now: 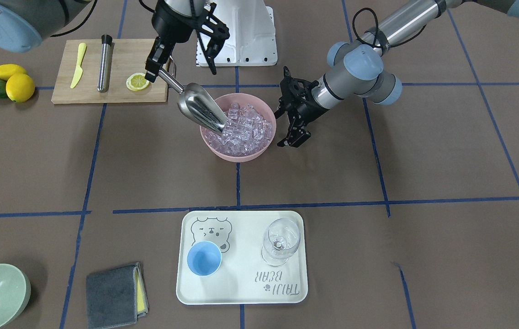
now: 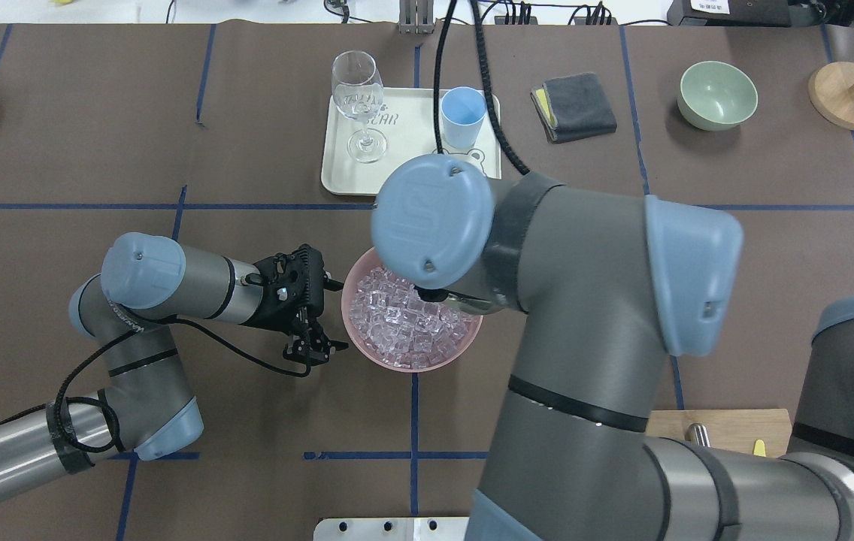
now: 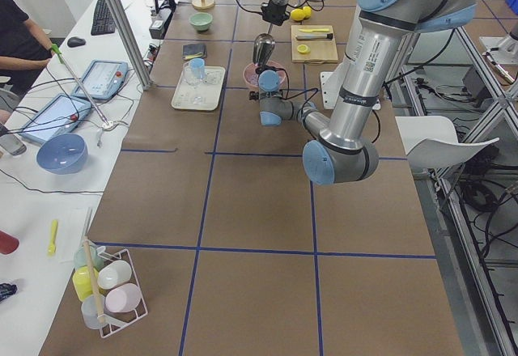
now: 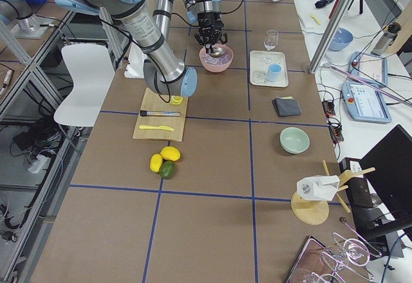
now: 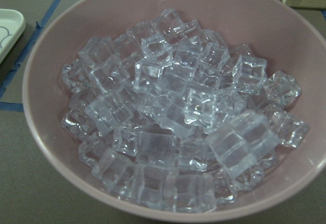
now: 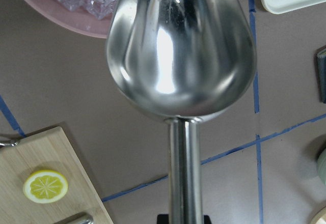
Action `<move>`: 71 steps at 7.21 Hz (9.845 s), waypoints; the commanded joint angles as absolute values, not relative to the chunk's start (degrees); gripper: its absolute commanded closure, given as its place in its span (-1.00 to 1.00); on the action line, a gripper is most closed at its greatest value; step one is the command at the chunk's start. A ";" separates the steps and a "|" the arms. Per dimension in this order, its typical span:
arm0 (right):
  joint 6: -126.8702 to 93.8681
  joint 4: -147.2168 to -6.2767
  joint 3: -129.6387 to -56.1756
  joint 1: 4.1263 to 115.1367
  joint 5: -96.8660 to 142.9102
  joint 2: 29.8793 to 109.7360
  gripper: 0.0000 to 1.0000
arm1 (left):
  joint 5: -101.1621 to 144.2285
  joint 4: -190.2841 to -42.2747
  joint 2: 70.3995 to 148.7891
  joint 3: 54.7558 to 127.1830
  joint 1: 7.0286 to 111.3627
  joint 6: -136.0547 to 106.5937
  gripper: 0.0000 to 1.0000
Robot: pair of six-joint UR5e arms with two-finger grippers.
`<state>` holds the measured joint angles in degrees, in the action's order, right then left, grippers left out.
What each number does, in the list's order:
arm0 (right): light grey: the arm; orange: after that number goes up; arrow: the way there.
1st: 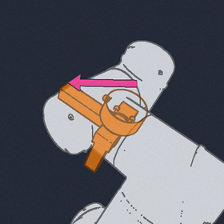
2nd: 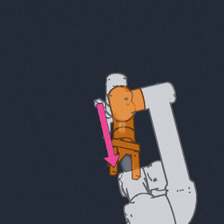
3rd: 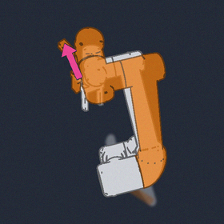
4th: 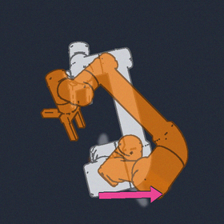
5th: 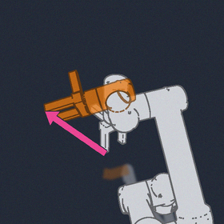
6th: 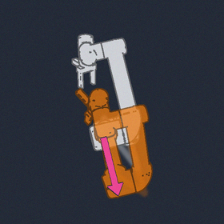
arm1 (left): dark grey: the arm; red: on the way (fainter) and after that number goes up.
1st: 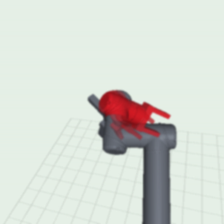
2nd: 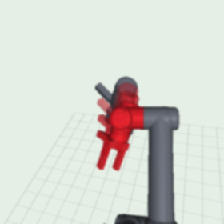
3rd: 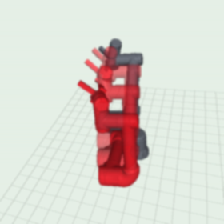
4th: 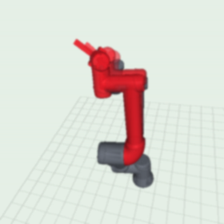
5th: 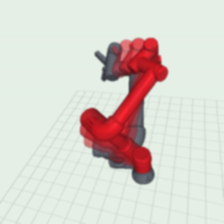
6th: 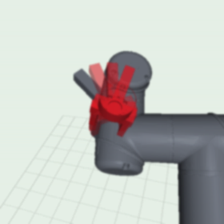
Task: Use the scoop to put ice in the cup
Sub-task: 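Lower scoop into ice cubes in pink bowl with right gripper, then drag scoop through ice and lift it out loaded with right gripper, then carry loaded scoop over to blue cup on white tray, then tilt scoop with right gripper to pour ice into blue cup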
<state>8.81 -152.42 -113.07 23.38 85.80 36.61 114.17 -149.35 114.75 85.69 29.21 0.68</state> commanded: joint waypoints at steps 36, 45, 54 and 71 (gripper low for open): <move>0.89 -109.07 -105.46 31.90 117.07 53.61 1.00 | 114.43 -149.50 115.22 85.52 29.79 0.44 -1.00; -29.07 -113.19 -109.09 39.18 117.50 52.93 1.00 | 114.87 -149.41 115.14 85.52 30.50 0.35 -1.00; -31.64 -115.22 -84.28 46.85 129.03 37.09 1.00 | 114.87 -149.50 114.87 85.52 30.50 0.35 -1.00; -15.73 -134.73 -70.58 49.04 133.33 26.46 1.00 | 114.70 -149.50 114.87 85.08 29.97 0.44 -1.00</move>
<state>-16.80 -133.02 -71.33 48.77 133.32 27.43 114.73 -149.50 114.84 85.08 30.00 0.44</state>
